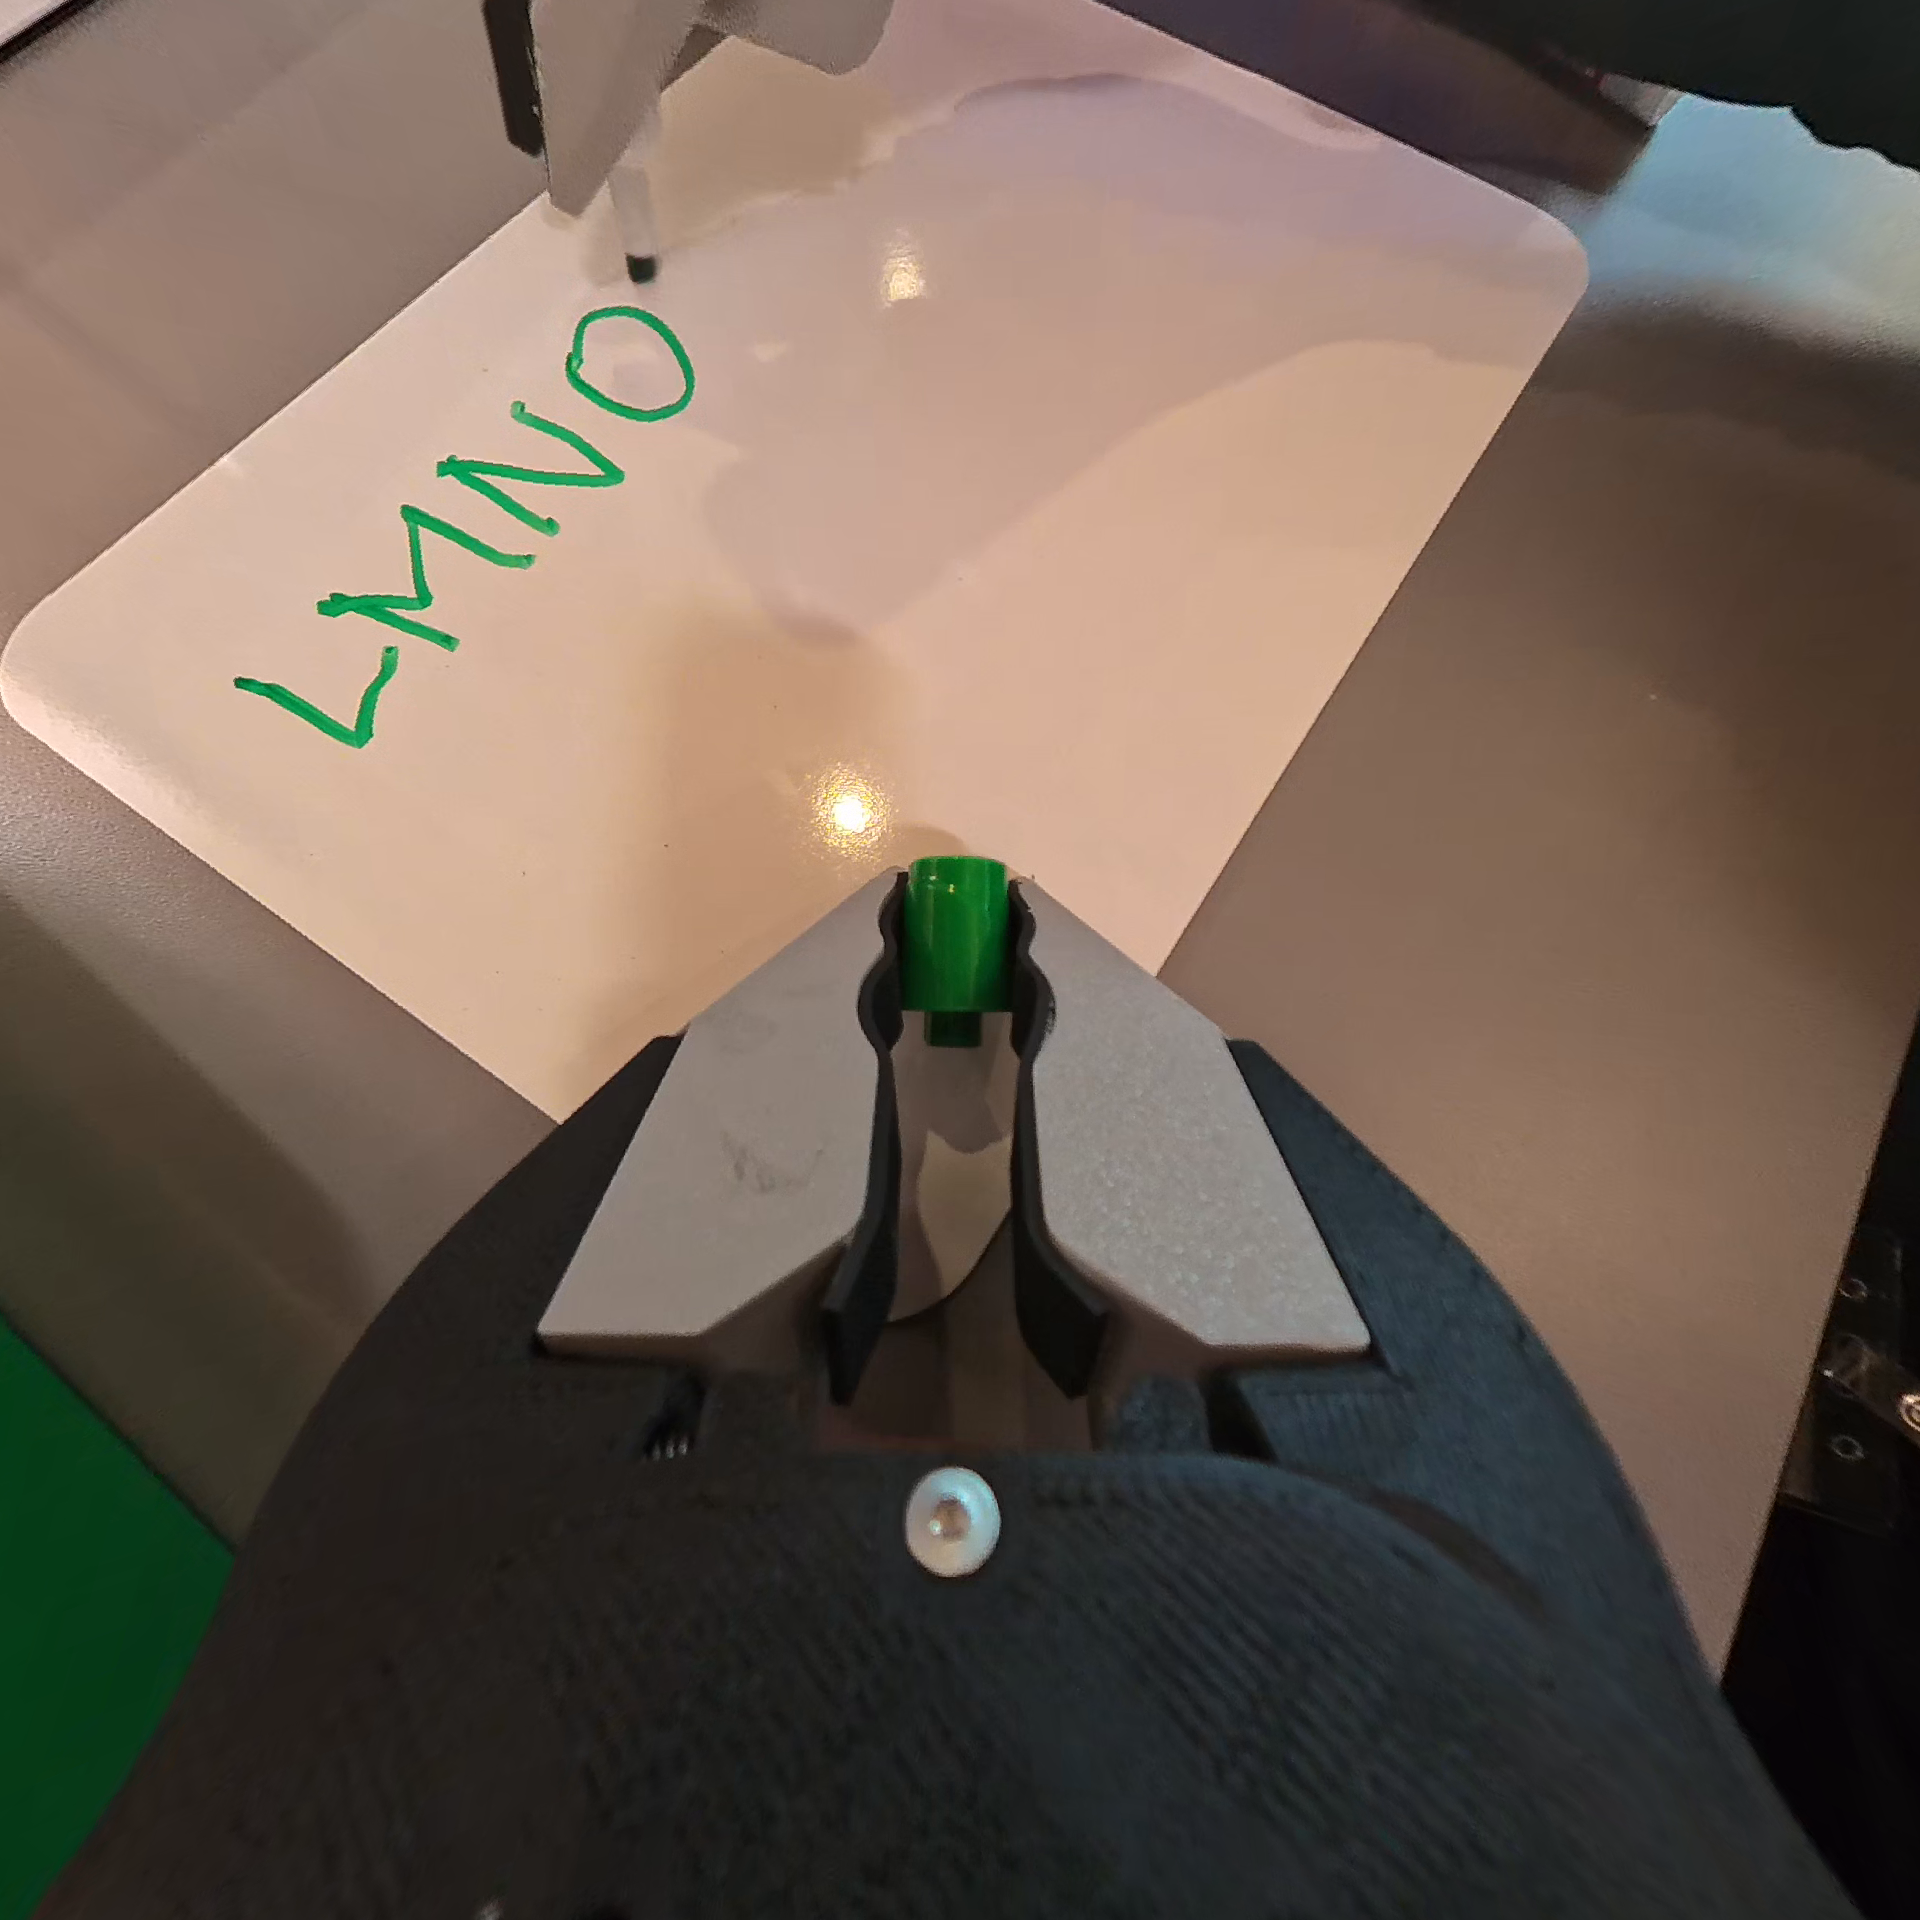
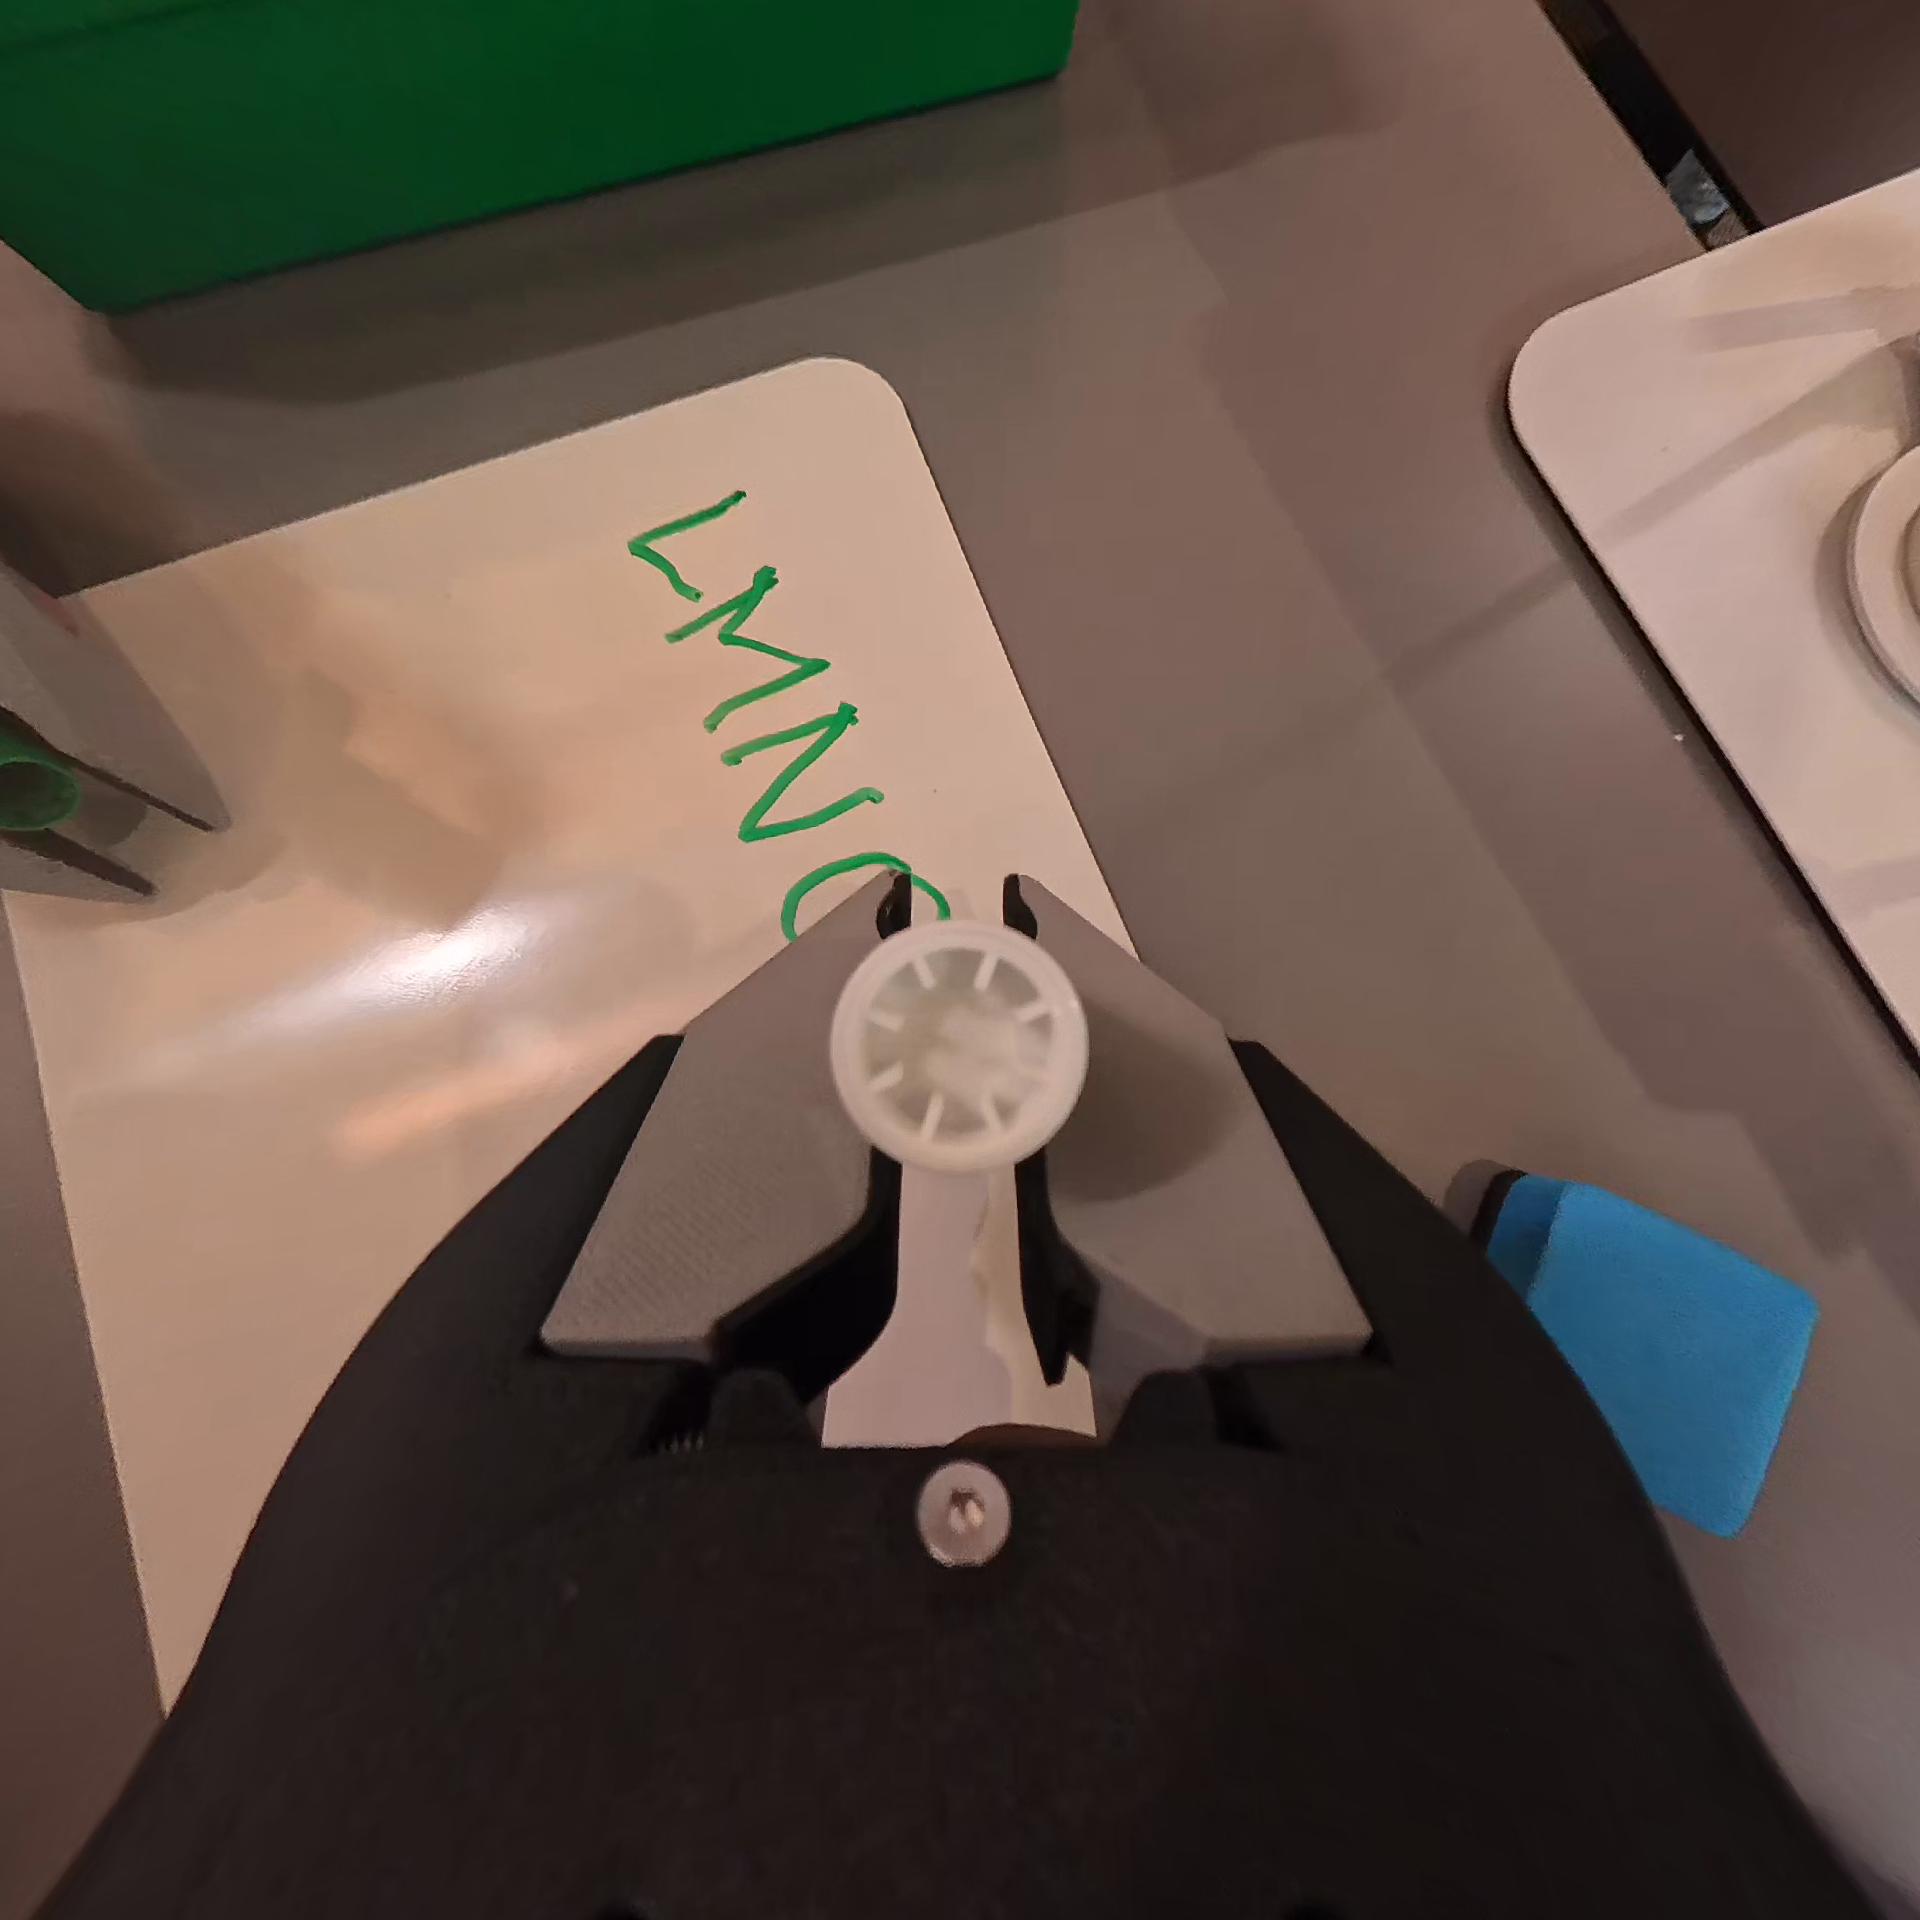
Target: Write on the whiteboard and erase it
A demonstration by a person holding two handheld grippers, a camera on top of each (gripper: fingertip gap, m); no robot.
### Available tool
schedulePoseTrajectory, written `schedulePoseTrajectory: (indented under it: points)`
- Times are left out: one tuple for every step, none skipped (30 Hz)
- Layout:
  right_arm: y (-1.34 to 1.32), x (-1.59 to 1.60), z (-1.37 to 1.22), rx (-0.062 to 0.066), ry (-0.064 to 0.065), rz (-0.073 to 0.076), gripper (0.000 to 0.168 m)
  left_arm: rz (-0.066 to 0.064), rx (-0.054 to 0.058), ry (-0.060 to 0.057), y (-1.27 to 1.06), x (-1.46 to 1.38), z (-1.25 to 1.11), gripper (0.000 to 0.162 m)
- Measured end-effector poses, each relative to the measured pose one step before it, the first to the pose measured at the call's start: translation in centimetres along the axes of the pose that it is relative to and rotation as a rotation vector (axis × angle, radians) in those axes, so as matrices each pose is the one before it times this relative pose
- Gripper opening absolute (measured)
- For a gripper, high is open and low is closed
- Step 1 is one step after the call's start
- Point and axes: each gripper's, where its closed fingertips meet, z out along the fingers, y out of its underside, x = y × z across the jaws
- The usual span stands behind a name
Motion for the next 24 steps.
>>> schedulePoseTrajectory:
  points:
    - [0.066,-0.068,0.089,-0.0023,-0.0041,-0.0011,0.014,0.0003,-0.0001,-0.0003,-0.004,0.000,0.006,0.015]
    - [0.044,-0.224,-0.002,-0.0023,-0.0132,0.0024,0.015,0.0002,0.0000,-0.0002,0.000,-0.004,0.000,0.015]
    - [0.029,-0.150,-0.039,-0.0001,-0.0046,-0.0006,0.015,-0.0005,0.0001,0.0004,0.004,0.004,-0.006,0.015]
    - [0.070,-0.235,-0.055,-0.0015,-0.0078,-0.0028,0.015,-0.0011,0.0001,0.0010,-0.004,0.000,0.002,0.015]
    - [0.082,-0.346,-0.067,-0.0011,-0.0126,-0.0015,0.015,-0.0011,0.0002,0.0010,-0.005,-0.001,0.002,0.015]
    - [0.107,-0.296,-0.072,-0.0014,-0.0072,-0.0014,0.015,-0.0005,0.0001,0.0005,0.004,0.004,-0.006,0.015]
    - [0.125,-0.261,-0.095,-0.0020,-0.0022,-0.0047,0.015,0.0004,0.0000,-0.0003,-0.005,-0.001,0.006,0.015]
    - [0.111,-0.303,-0.093,-0.0024,-0.0043,-0.0053,0.015,0.0004,-0.0001,-0.0003,-0.001,0.006,0.002,0.015]
    - [0.113,-0.317,-0.080,-0.0024,-0.0043,-0.0051,0.015,-0.0001,0.0000,0.0001,0.005,-0.004,-0.006,0.015]
    - [0.102,-0.276,-0.077,-0.0038,-0.0031,-0.0057,0.015,-0.0003,0.0000,0.0002,-0.004,-0.003,0.004,0.015]
    - [0.081,-0.275,-0.055,-0.0044,-0.0040,-0.0048,0.015,0.0004,0.0000,-0.0004,-0.005,-0.003,0.006,0.015]
    - [0.049,-0.239,-0.038,-0.0023,-0.0037,-0.0035,0.015,0.0010,-0.0001,-0.0009,0.004,0.003,-0.002,0.015]
    - [0.023,-0.237,-0.008,-0.0016,-0.0061,-0.0010,0.015,0.0008,-0.0001,-0.0007,0.000,-0.001,0.002,0.015]
    - [0.008,-0.168,-0.002,-0.0027,-0.0034,-0.0009,0.015,0.0006,-0.0001,-0.0006,-0.001,0.001,0.002,0.015]
    - [0.018,-0.078,-0.001,-0.0044,0.0020,-0.0038,0.015,0.0007,-0.0001,-0.0006,-0.001,0.000,0.002,0.015]
    - [0.004,-0.019,0.013,-0.0052,0.0034,-0.0047,0.015,0.0004,0.0000,-0.0004,-0.005,-0.003,0.006,0.015]
    - [-0.039,0.027,0.011,-0.0031,0.0031,-0.0030,0.015,0.0004,0.0000,-0.0004,0.004,0.000,-0.004,0.015]
    - [-0.096,0.221,0.024,0.0007,0.0136,-0.0021,0.015,0.0001,0.0000,-0.0001,0.000,-0.003,0.000,0.015]
    - [-0.140,0.496,0.008,0.0054,0.0268,-0.0022,0.014,-0.0002,0.0000,0.0002,-0.004,-0.004,0.004,0.015]
    - [-0.224,0.524,-0.025,0.0124,0.0225,0.0068,0.015,-0.0001,0.0000,0.0001,0.000,0.002,0.000,0.015]
    - [-0.349,0.398,-0.026,0.0199,0.0093,0.0174,0.015,-0.0003,0.0000,0.0002,-0.003,-0.003,0.004,0.015]
    - [-0.288,0.299,0.005,0.0162,0.0011,0.0181,0.014,-0.0006,0.0000,0.0004,0.001,-0.004,-0.002,0.015]
    - [-0.101,0.401,0.053,0.0037,0.0096,0.0095,0.014,-0.0003,0.0000,0.0003,0.000,0.006,0.000,0.015]
    - [0.057,0.528,0.105,-0.0048,0.0200,0.0013,0.014,-0.0001,0.0000,0.0002,0.005,-0.002,-0.006,0.015]
